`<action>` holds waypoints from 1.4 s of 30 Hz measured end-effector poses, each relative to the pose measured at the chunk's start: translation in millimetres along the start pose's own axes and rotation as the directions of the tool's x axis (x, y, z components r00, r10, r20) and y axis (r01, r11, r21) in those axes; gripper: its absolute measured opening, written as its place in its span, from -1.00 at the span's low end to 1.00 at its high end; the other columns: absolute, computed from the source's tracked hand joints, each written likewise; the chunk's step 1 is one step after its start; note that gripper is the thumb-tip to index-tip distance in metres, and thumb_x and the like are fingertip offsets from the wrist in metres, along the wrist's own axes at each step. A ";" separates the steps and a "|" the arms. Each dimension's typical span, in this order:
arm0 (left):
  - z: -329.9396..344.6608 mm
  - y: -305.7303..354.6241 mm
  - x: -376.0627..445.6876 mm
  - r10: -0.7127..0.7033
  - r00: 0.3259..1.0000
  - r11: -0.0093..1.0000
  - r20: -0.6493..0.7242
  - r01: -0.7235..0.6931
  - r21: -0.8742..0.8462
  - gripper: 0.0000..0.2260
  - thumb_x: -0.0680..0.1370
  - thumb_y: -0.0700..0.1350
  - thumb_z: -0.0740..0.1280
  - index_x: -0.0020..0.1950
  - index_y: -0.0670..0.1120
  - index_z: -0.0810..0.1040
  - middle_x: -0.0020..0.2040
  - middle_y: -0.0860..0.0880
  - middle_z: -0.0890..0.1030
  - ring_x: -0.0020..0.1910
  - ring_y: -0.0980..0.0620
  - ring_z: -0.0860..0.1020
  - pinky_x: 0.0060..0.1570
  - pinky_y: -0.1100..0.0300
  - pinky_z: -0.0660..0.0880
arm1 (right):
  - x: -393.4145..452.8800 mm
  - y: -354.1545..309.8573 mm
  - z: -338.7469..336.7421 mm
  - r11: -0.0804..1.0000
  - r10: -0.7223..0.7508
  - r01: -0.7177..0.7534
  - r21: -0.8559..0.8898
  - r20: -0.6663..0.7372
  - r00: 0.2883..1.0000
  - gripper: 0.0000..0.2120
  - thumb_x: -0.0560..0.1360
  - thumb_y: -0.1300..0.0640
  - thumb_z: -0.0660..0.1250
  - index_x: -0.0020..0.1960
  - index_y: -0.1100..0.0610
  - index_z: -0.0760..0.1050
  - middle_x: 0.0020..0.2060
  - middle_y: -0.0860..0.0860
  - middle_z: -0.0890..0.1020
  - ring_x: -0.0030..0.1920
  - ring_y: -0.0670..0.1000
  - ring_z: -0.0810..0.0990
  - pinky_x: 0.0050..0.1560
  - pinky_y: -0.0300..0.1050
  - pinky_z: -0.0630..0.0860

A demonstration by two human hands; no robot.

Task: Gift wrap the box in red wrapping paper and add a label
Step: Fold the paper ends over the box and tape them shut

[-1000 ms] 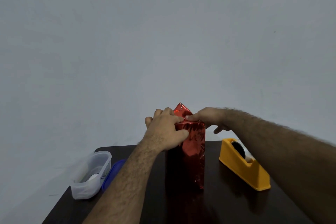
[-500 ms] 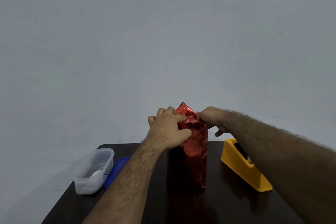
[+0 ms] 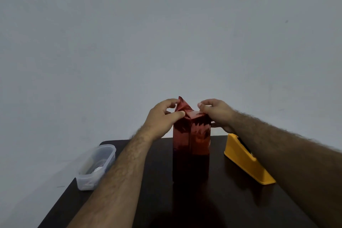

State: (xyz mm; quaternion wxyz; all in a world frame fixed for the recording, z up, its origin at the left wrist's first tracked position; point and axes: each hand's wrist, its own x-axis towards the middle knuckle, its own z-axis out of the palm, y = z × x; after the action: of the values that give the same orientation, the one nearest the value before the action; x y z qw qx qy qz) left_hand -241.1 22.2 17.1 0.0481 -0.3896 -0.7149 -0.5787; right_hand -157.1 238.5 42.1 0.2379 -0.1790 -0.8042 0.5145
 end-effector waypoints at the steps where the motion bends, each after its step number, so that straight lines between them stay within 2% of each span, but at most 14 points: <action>1: 0.4 1.4 0.1 -0.001 1.000 1.000 0.013 0.001 0.000 -0.60 0.59 0.07 0.51 0.43 0.16 0.60 0.31 0.15 0.61 0.13 0.07 0.64 0.10 0.17 0.56 | 0.4 -0.9 2.4 1.000 -0.025 0.026 0.003 -0.094 0.995 -0.66 0.65 -0.15 0.35 0.26 0.08 0.58 0.12 0.14 0.69 0.09 0.14 0.71 0.14 0.21 0.69; 4: 9.0 3.4 -2.8 0.004 0.999 1.000 -0.048 -0.003 0.015 -0.58 0.56 0.15 0.52 0.41 0.17 0.59 0.14 0.14 0.65 0.03 0.06 0.69 0.10 0.07 0.64 | -11.6 -2.2 8.7 0.997 -0.058 0.069 0.039 -0.235 0.970 -0.47 0.66 -0.30 0.20 0.12 0.19 0.56 0.14 0.16 0.65 0.16 0.17 0.63 0.19 0.25 0.65; 7: 15.8 10.8 -4.5 -0.009 0.997 0.997 -0.074 0.014 0.070 -0.46 0.50 0.24 0.54 0.43 0.18 0.50 0.11 0.04 0.64 0.01 -0.02 0.71 0.06 0.01 0.68 | -29.5 -6.8 11.4 0.989 -0.147 0.148 -0.012 -0.206 0.967 -0.47 0.59 -0.45 0.16 0.06 0.01 0.51 0.11 0.02 0.63 0.13 0.06 0.59 0.22 0.15 0.58; 11: 22.8 26.2 -10.5 -0.017 0.998 0.994 -0.058 0.023 0.102 -0.44 0.48 0.14 0.60 0.37 0.18 0.42 0.11 -0.01 0.57 -0.27 -0.08 0.74 -0.15 0.00 0.72 | -45.9 6.9 8.1 0.952 -0.295 0.286 -0.109 -0.073 0.953 -0.18 0.29 -0.55 0.40 0.34 -0.04 0.52 0.25 -0.09 0.56 0.22 -0.04 0.57 0.21 0.02 0.58; 14: 26.5 28.4 -13.3 0.072 0.997 0.986 -0.037 -0.066 0.152 -0.49 0.50 0.07 0.61 0.32 0.18 0.42 0.15 0.00 0.57 -0.32 -0.05 0.73 -0.18 -0.02 0.73 | -51.4 16.6 -0.9 0.911 -0.390 0.355 -0.212 -0.160 0.907 -0.11 0.07 -0.50 0.57 0.27 -0.06 0.59 0.27 -0.13 0.51 0.18 -0.10 0.56 0.11 -0.11 0.59; 18: 32.3 24.9 -13.4 0.154 0.988 0.978 0.002 -0.153 0.141 -0.50 0.52 0.10 0.58 0.40 0.19 0.46 0.27 0.09 0.55 -0.16 0.07 0.69 -0.01 0.08 0.68 | -52.4 20.2 -20.5 0.908 -0.402 0.376 -0.185 -0.129 0.907 -0.41 0.07 -0.23 0.76 -0.01 -0.01 0.70 -0.02 -0.07 0.69 -0.09 -0.05 0.72 -0.11 -0.11 0.70; 22: 29.9 21.3 -14.0 0.378 0.926 0.850 0.007 -0.350 0.395 -0.40 0.47 0.20 0.51 0.51 0.24 0.48 0.46 0.17 0.39 0.41 0.12 0.38 0.43 -0.01 0.36 | -54.4 18.3 -36.2 0.913 -0.388 0.391 -0.115 0.055 0.920 -0.47 0.16 0.01 0.77 0.09 0.05 0.75 -0.12 0.00 0.79 -0.10 0.01 0.78 0.07 0.04 0.73; 25: 25.4 26.6 -15.6 0.474 0.867 0.684 0.156 -0.473 0.556 -0.33 0.42 0.25 0.41 0.55 0.23 0.46 0.61 0.24 0.35 0.64 0.12 0.18 0.52 -0.11 0.04 | -48.2 13.8 -43.7 0.893 -0.389 0.407 -0.191 0.125 0.913 -0.46 0.24 0.04 0.75 0.20 0.05 0.74 -0.05 -0.09 0.79 0.00 -0.10 0.76 0.22 -0.02 0.67; 27: 25.7 28.1 -12.5 0.442 0.872 0.656 0.210 -0.474 0.588 -0.46 0.45 0.25 0.36 0.44 0.22 0.57 0.44 0.24 0.56 0.58 0.16 0.32 0.50 -0.15 0.04 | -43.8 11.0 -47.0 0.870 -0.391 0.426 -0.248 0.180 0.903 -0.48 0.30 0.03 0.72 0.24 0.03 0.73 0.00 -0.12 0.78 0.06 -0.14 0.74 0.26 -0.04 0.65; 29: 25.9 28.1 -10.8 0.441 0.874 0.623 0.203 -0.461 0.632 -0.64 0.49 0.27 0.33 0.23 0.23 0.69 0.10 0.23 0.70 0.29 0.19 0.54 0.37 -0.11 0.12 | -40.9 8.9 -48.9 0.840 -0.395 0.443 -0.313 0.207 0.895 -0.51 0.35 0.00 0.69 0.26 0.00 0.72 0.04 -0.15 0.77 0.08 -0.18 0.72 0.27 -0.08 0.64; 32: 28.6 21.8 -10.1 0.404 0.908 0.726 0.111 -0.392 0.565 -0.70 0.56 0.28 0.30 0.09 0.21 0.74 -0.12 0.21 0.70 0.03 0.22 0.54 0.31 -0.03 0.20 | -39.5 8.7 -50.9 0.807 -0.407 0.457 -0.374 0.209 0.889 -0.53 0.38 -0.06 0.65 0.27 -0.04 0.71 0.07 -0.16 0.76 0.10 -0.21 0.70 0.28 -0.10 0.63; 35: 33.5 17.6 -3.4 0.351 0.935 0.853 0.045 -0.340 0.396 -0.69 0.65 0.19 0.25 0.33 0.22 0.64 -0.08 0.24 0.69 0.01 0.21 0.64 0.47 -0.09 0.34 | -40.2 12.3 -50.4 0.821 -0.413 0.460 -0.338 0.204 0.888 -0.53 0.38 -0.09 0.65 0.26 -0.06 0.71 0.06 -0.16 0.76 0.10 -0.19 0.71 0.26 -0.06 0.64; 39: 41.2 16.7 0.8 0.420 0.892 0.668 0.169 -0.429 0.608 -0.57 0.64 0.20 0.12 0.39 0.20 0.65 0.12 0.22 0.56 0.30 0.07 0.45 0.38 -0.07 0.18 | -40.9 13.5 -46.4 0.831 -0.426 0.476 -0.289 0.219 0.878 -0.56 0.41 -0.04 0.65 0.28 -0.06 0.70 0.07 -0.17 0.76 0.13 -0.20 0.70 0.30 -0.06 0.62; 42: 41.0 8.0 3.3 0.432 0.872 0.616 0.229 -0.471 0.631 -0.55 0.66 0.19 0.09 0.42 0.18 0.64 0.44 0.18 0.55 0.55 0.07 0.31 0.48 -0.12 0.07 | -38.6 14.9 -46.5 0.810 -0.444 0.497 -0.312 0.227 0.867 -0.55 0.45 -0.07 0.62 0.31 -0.06 0.68 0.12 -0.17 0.75 0.19 -0.20 0.68 0.36 -0.01 0.58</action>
State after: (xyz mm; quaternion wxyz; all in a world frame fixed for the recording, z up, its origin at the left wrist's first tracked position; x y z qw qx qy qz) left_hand -222.8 59.5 11.8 0.3089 -0.5280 -0.7536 -0.2406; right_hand -98.3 258.5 37.4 0.2628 0.0229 -0.9185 0.2946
